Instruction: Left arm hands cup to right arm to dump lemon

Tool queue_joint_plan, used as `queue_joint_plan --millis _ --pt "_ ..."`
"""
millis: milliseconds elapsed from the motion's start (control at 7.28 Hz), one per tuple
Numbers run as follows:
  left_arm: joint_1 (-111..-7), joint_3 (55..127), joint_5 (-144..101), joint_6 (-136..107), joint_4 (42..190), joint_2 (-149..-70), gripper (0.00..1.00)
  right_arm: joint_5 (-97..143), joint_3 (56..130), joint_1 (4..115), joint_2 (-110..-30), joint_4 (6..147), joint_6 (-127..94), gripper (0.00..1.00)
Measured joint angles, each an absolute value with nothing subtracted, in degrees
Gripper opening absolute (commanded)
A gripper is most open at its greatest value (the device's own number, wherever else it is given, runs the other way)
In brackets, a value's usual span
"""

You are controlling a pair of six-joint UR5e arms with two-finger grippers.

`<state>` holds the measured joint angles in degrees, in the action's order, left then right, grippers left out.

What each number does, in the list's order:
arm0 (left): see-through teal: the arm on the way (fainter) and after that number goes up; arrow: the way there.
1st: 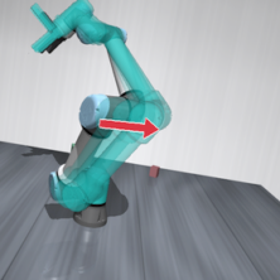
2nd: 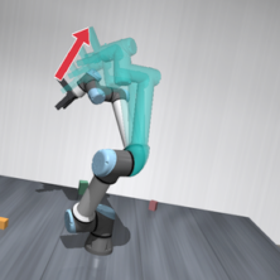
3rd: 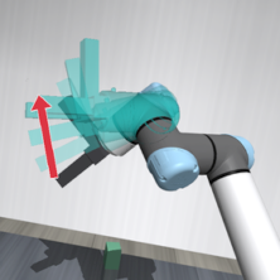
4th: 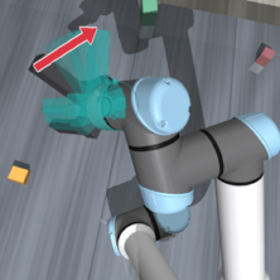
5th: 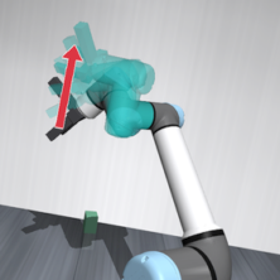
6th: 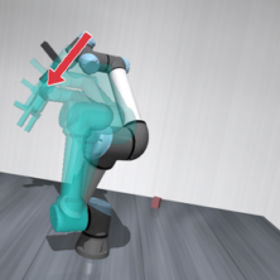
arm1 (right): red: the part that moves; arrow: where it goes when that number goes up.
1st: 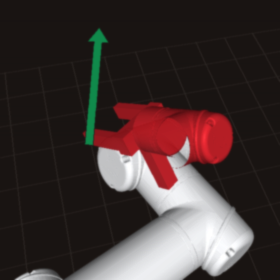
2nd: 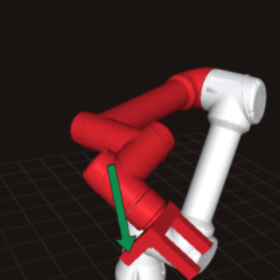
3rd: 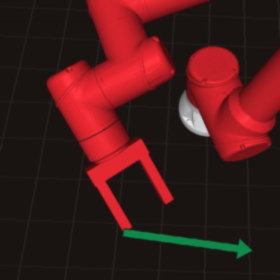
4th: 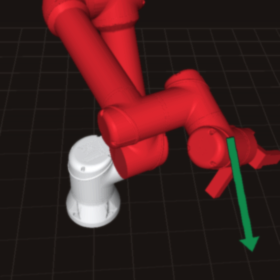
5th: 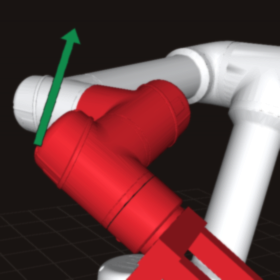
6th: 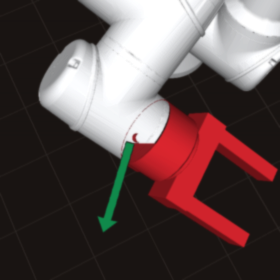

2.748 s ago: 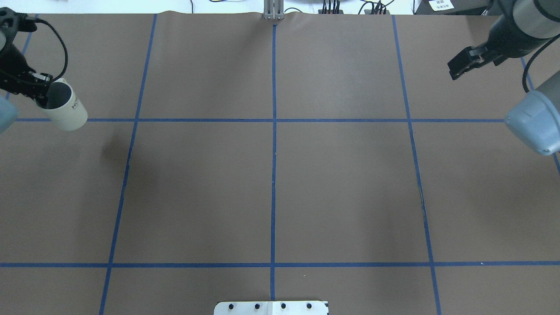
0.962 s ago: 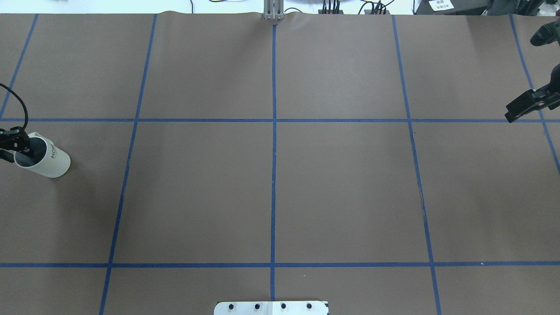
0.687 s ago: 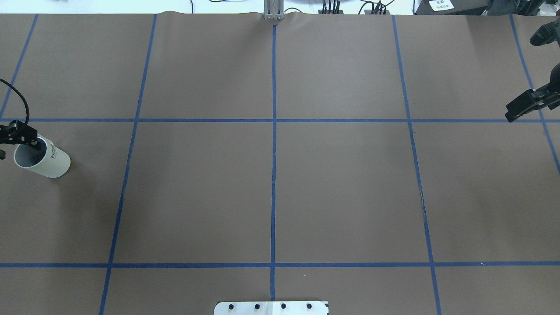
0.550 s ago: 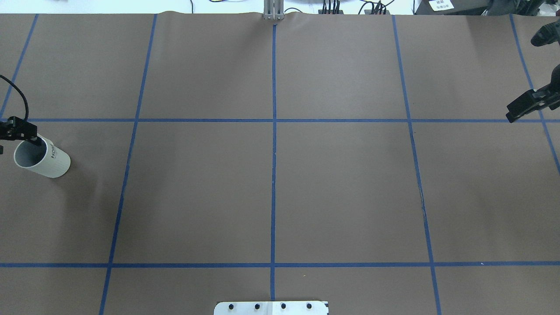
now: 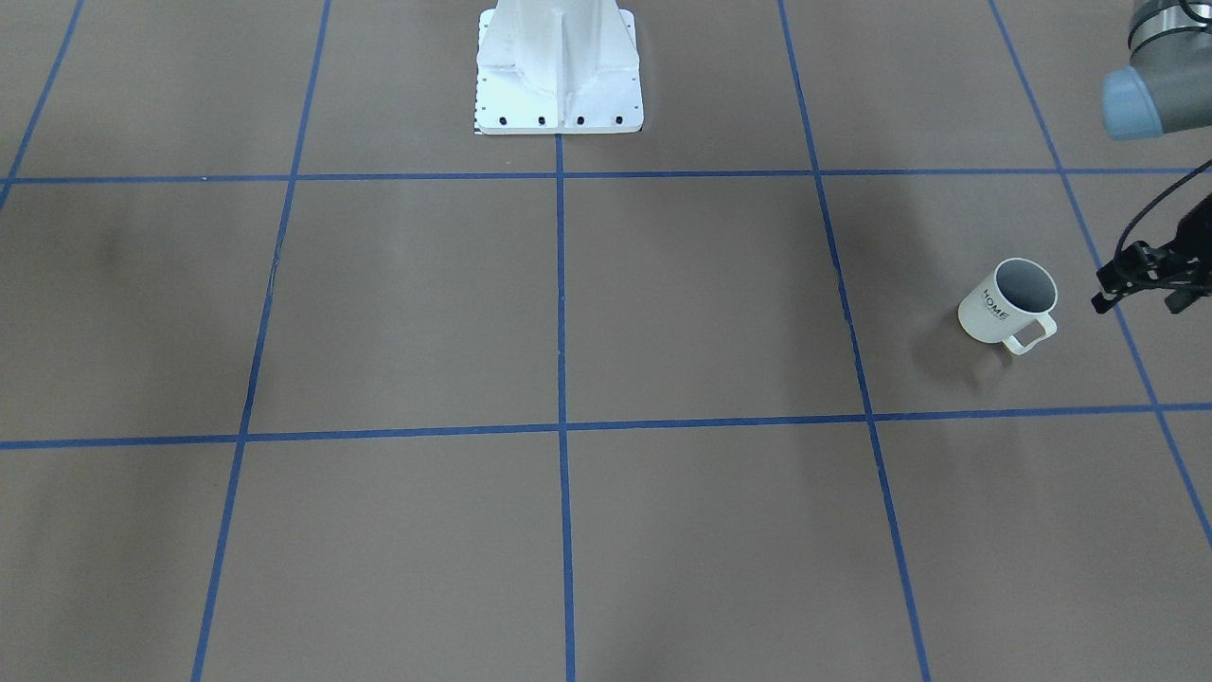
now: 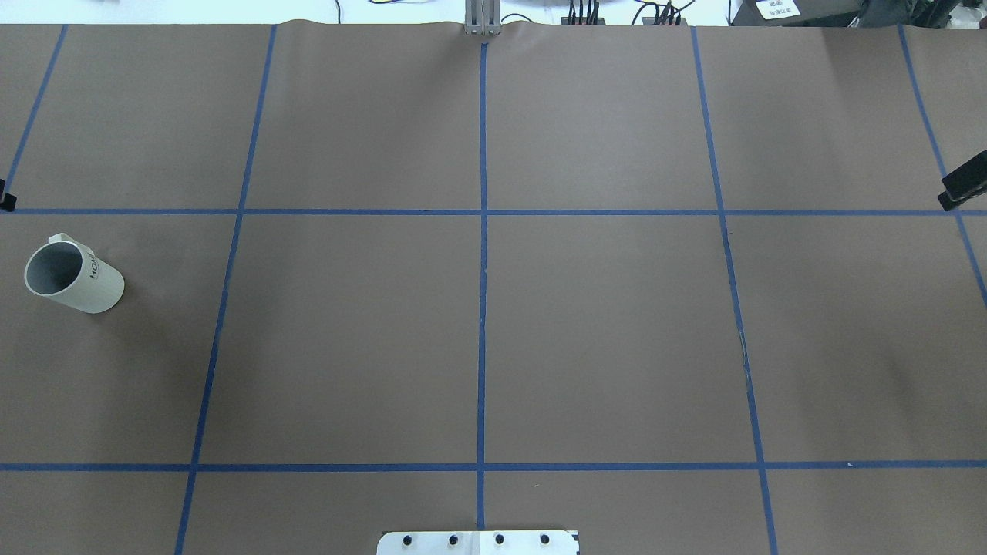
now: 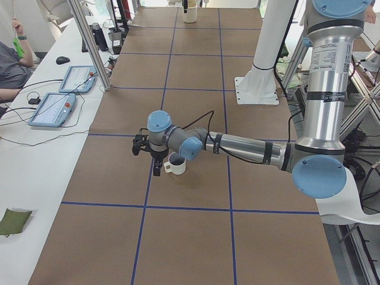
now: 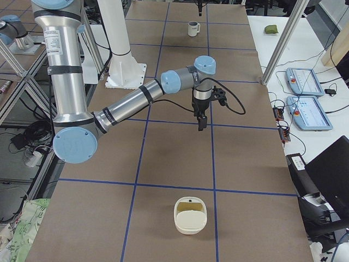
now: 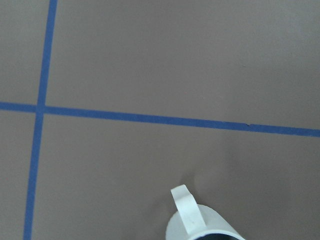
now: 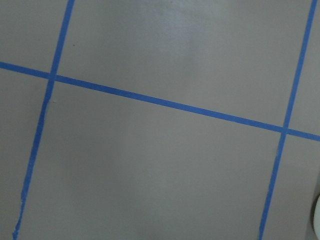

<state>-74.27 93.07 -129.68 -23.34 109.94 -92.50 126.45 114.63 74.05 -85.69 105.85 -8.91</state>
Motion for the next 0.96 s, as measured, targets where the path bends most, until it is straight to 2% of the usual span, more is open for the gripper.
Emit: queue_joint_plan --millis 412,962 --pt "-83.8 82.3 -130.8 -1.1 106.3 -97.4 1.0 128.5 109.8 80.7 -87.9 103.8 0.0 1.0" --pt "-86.3 82.6 -130.5 1.0 103.2 -96.2 1.0 132.4 107.5 84.8 -92.7 100.5 1.2 1.0"
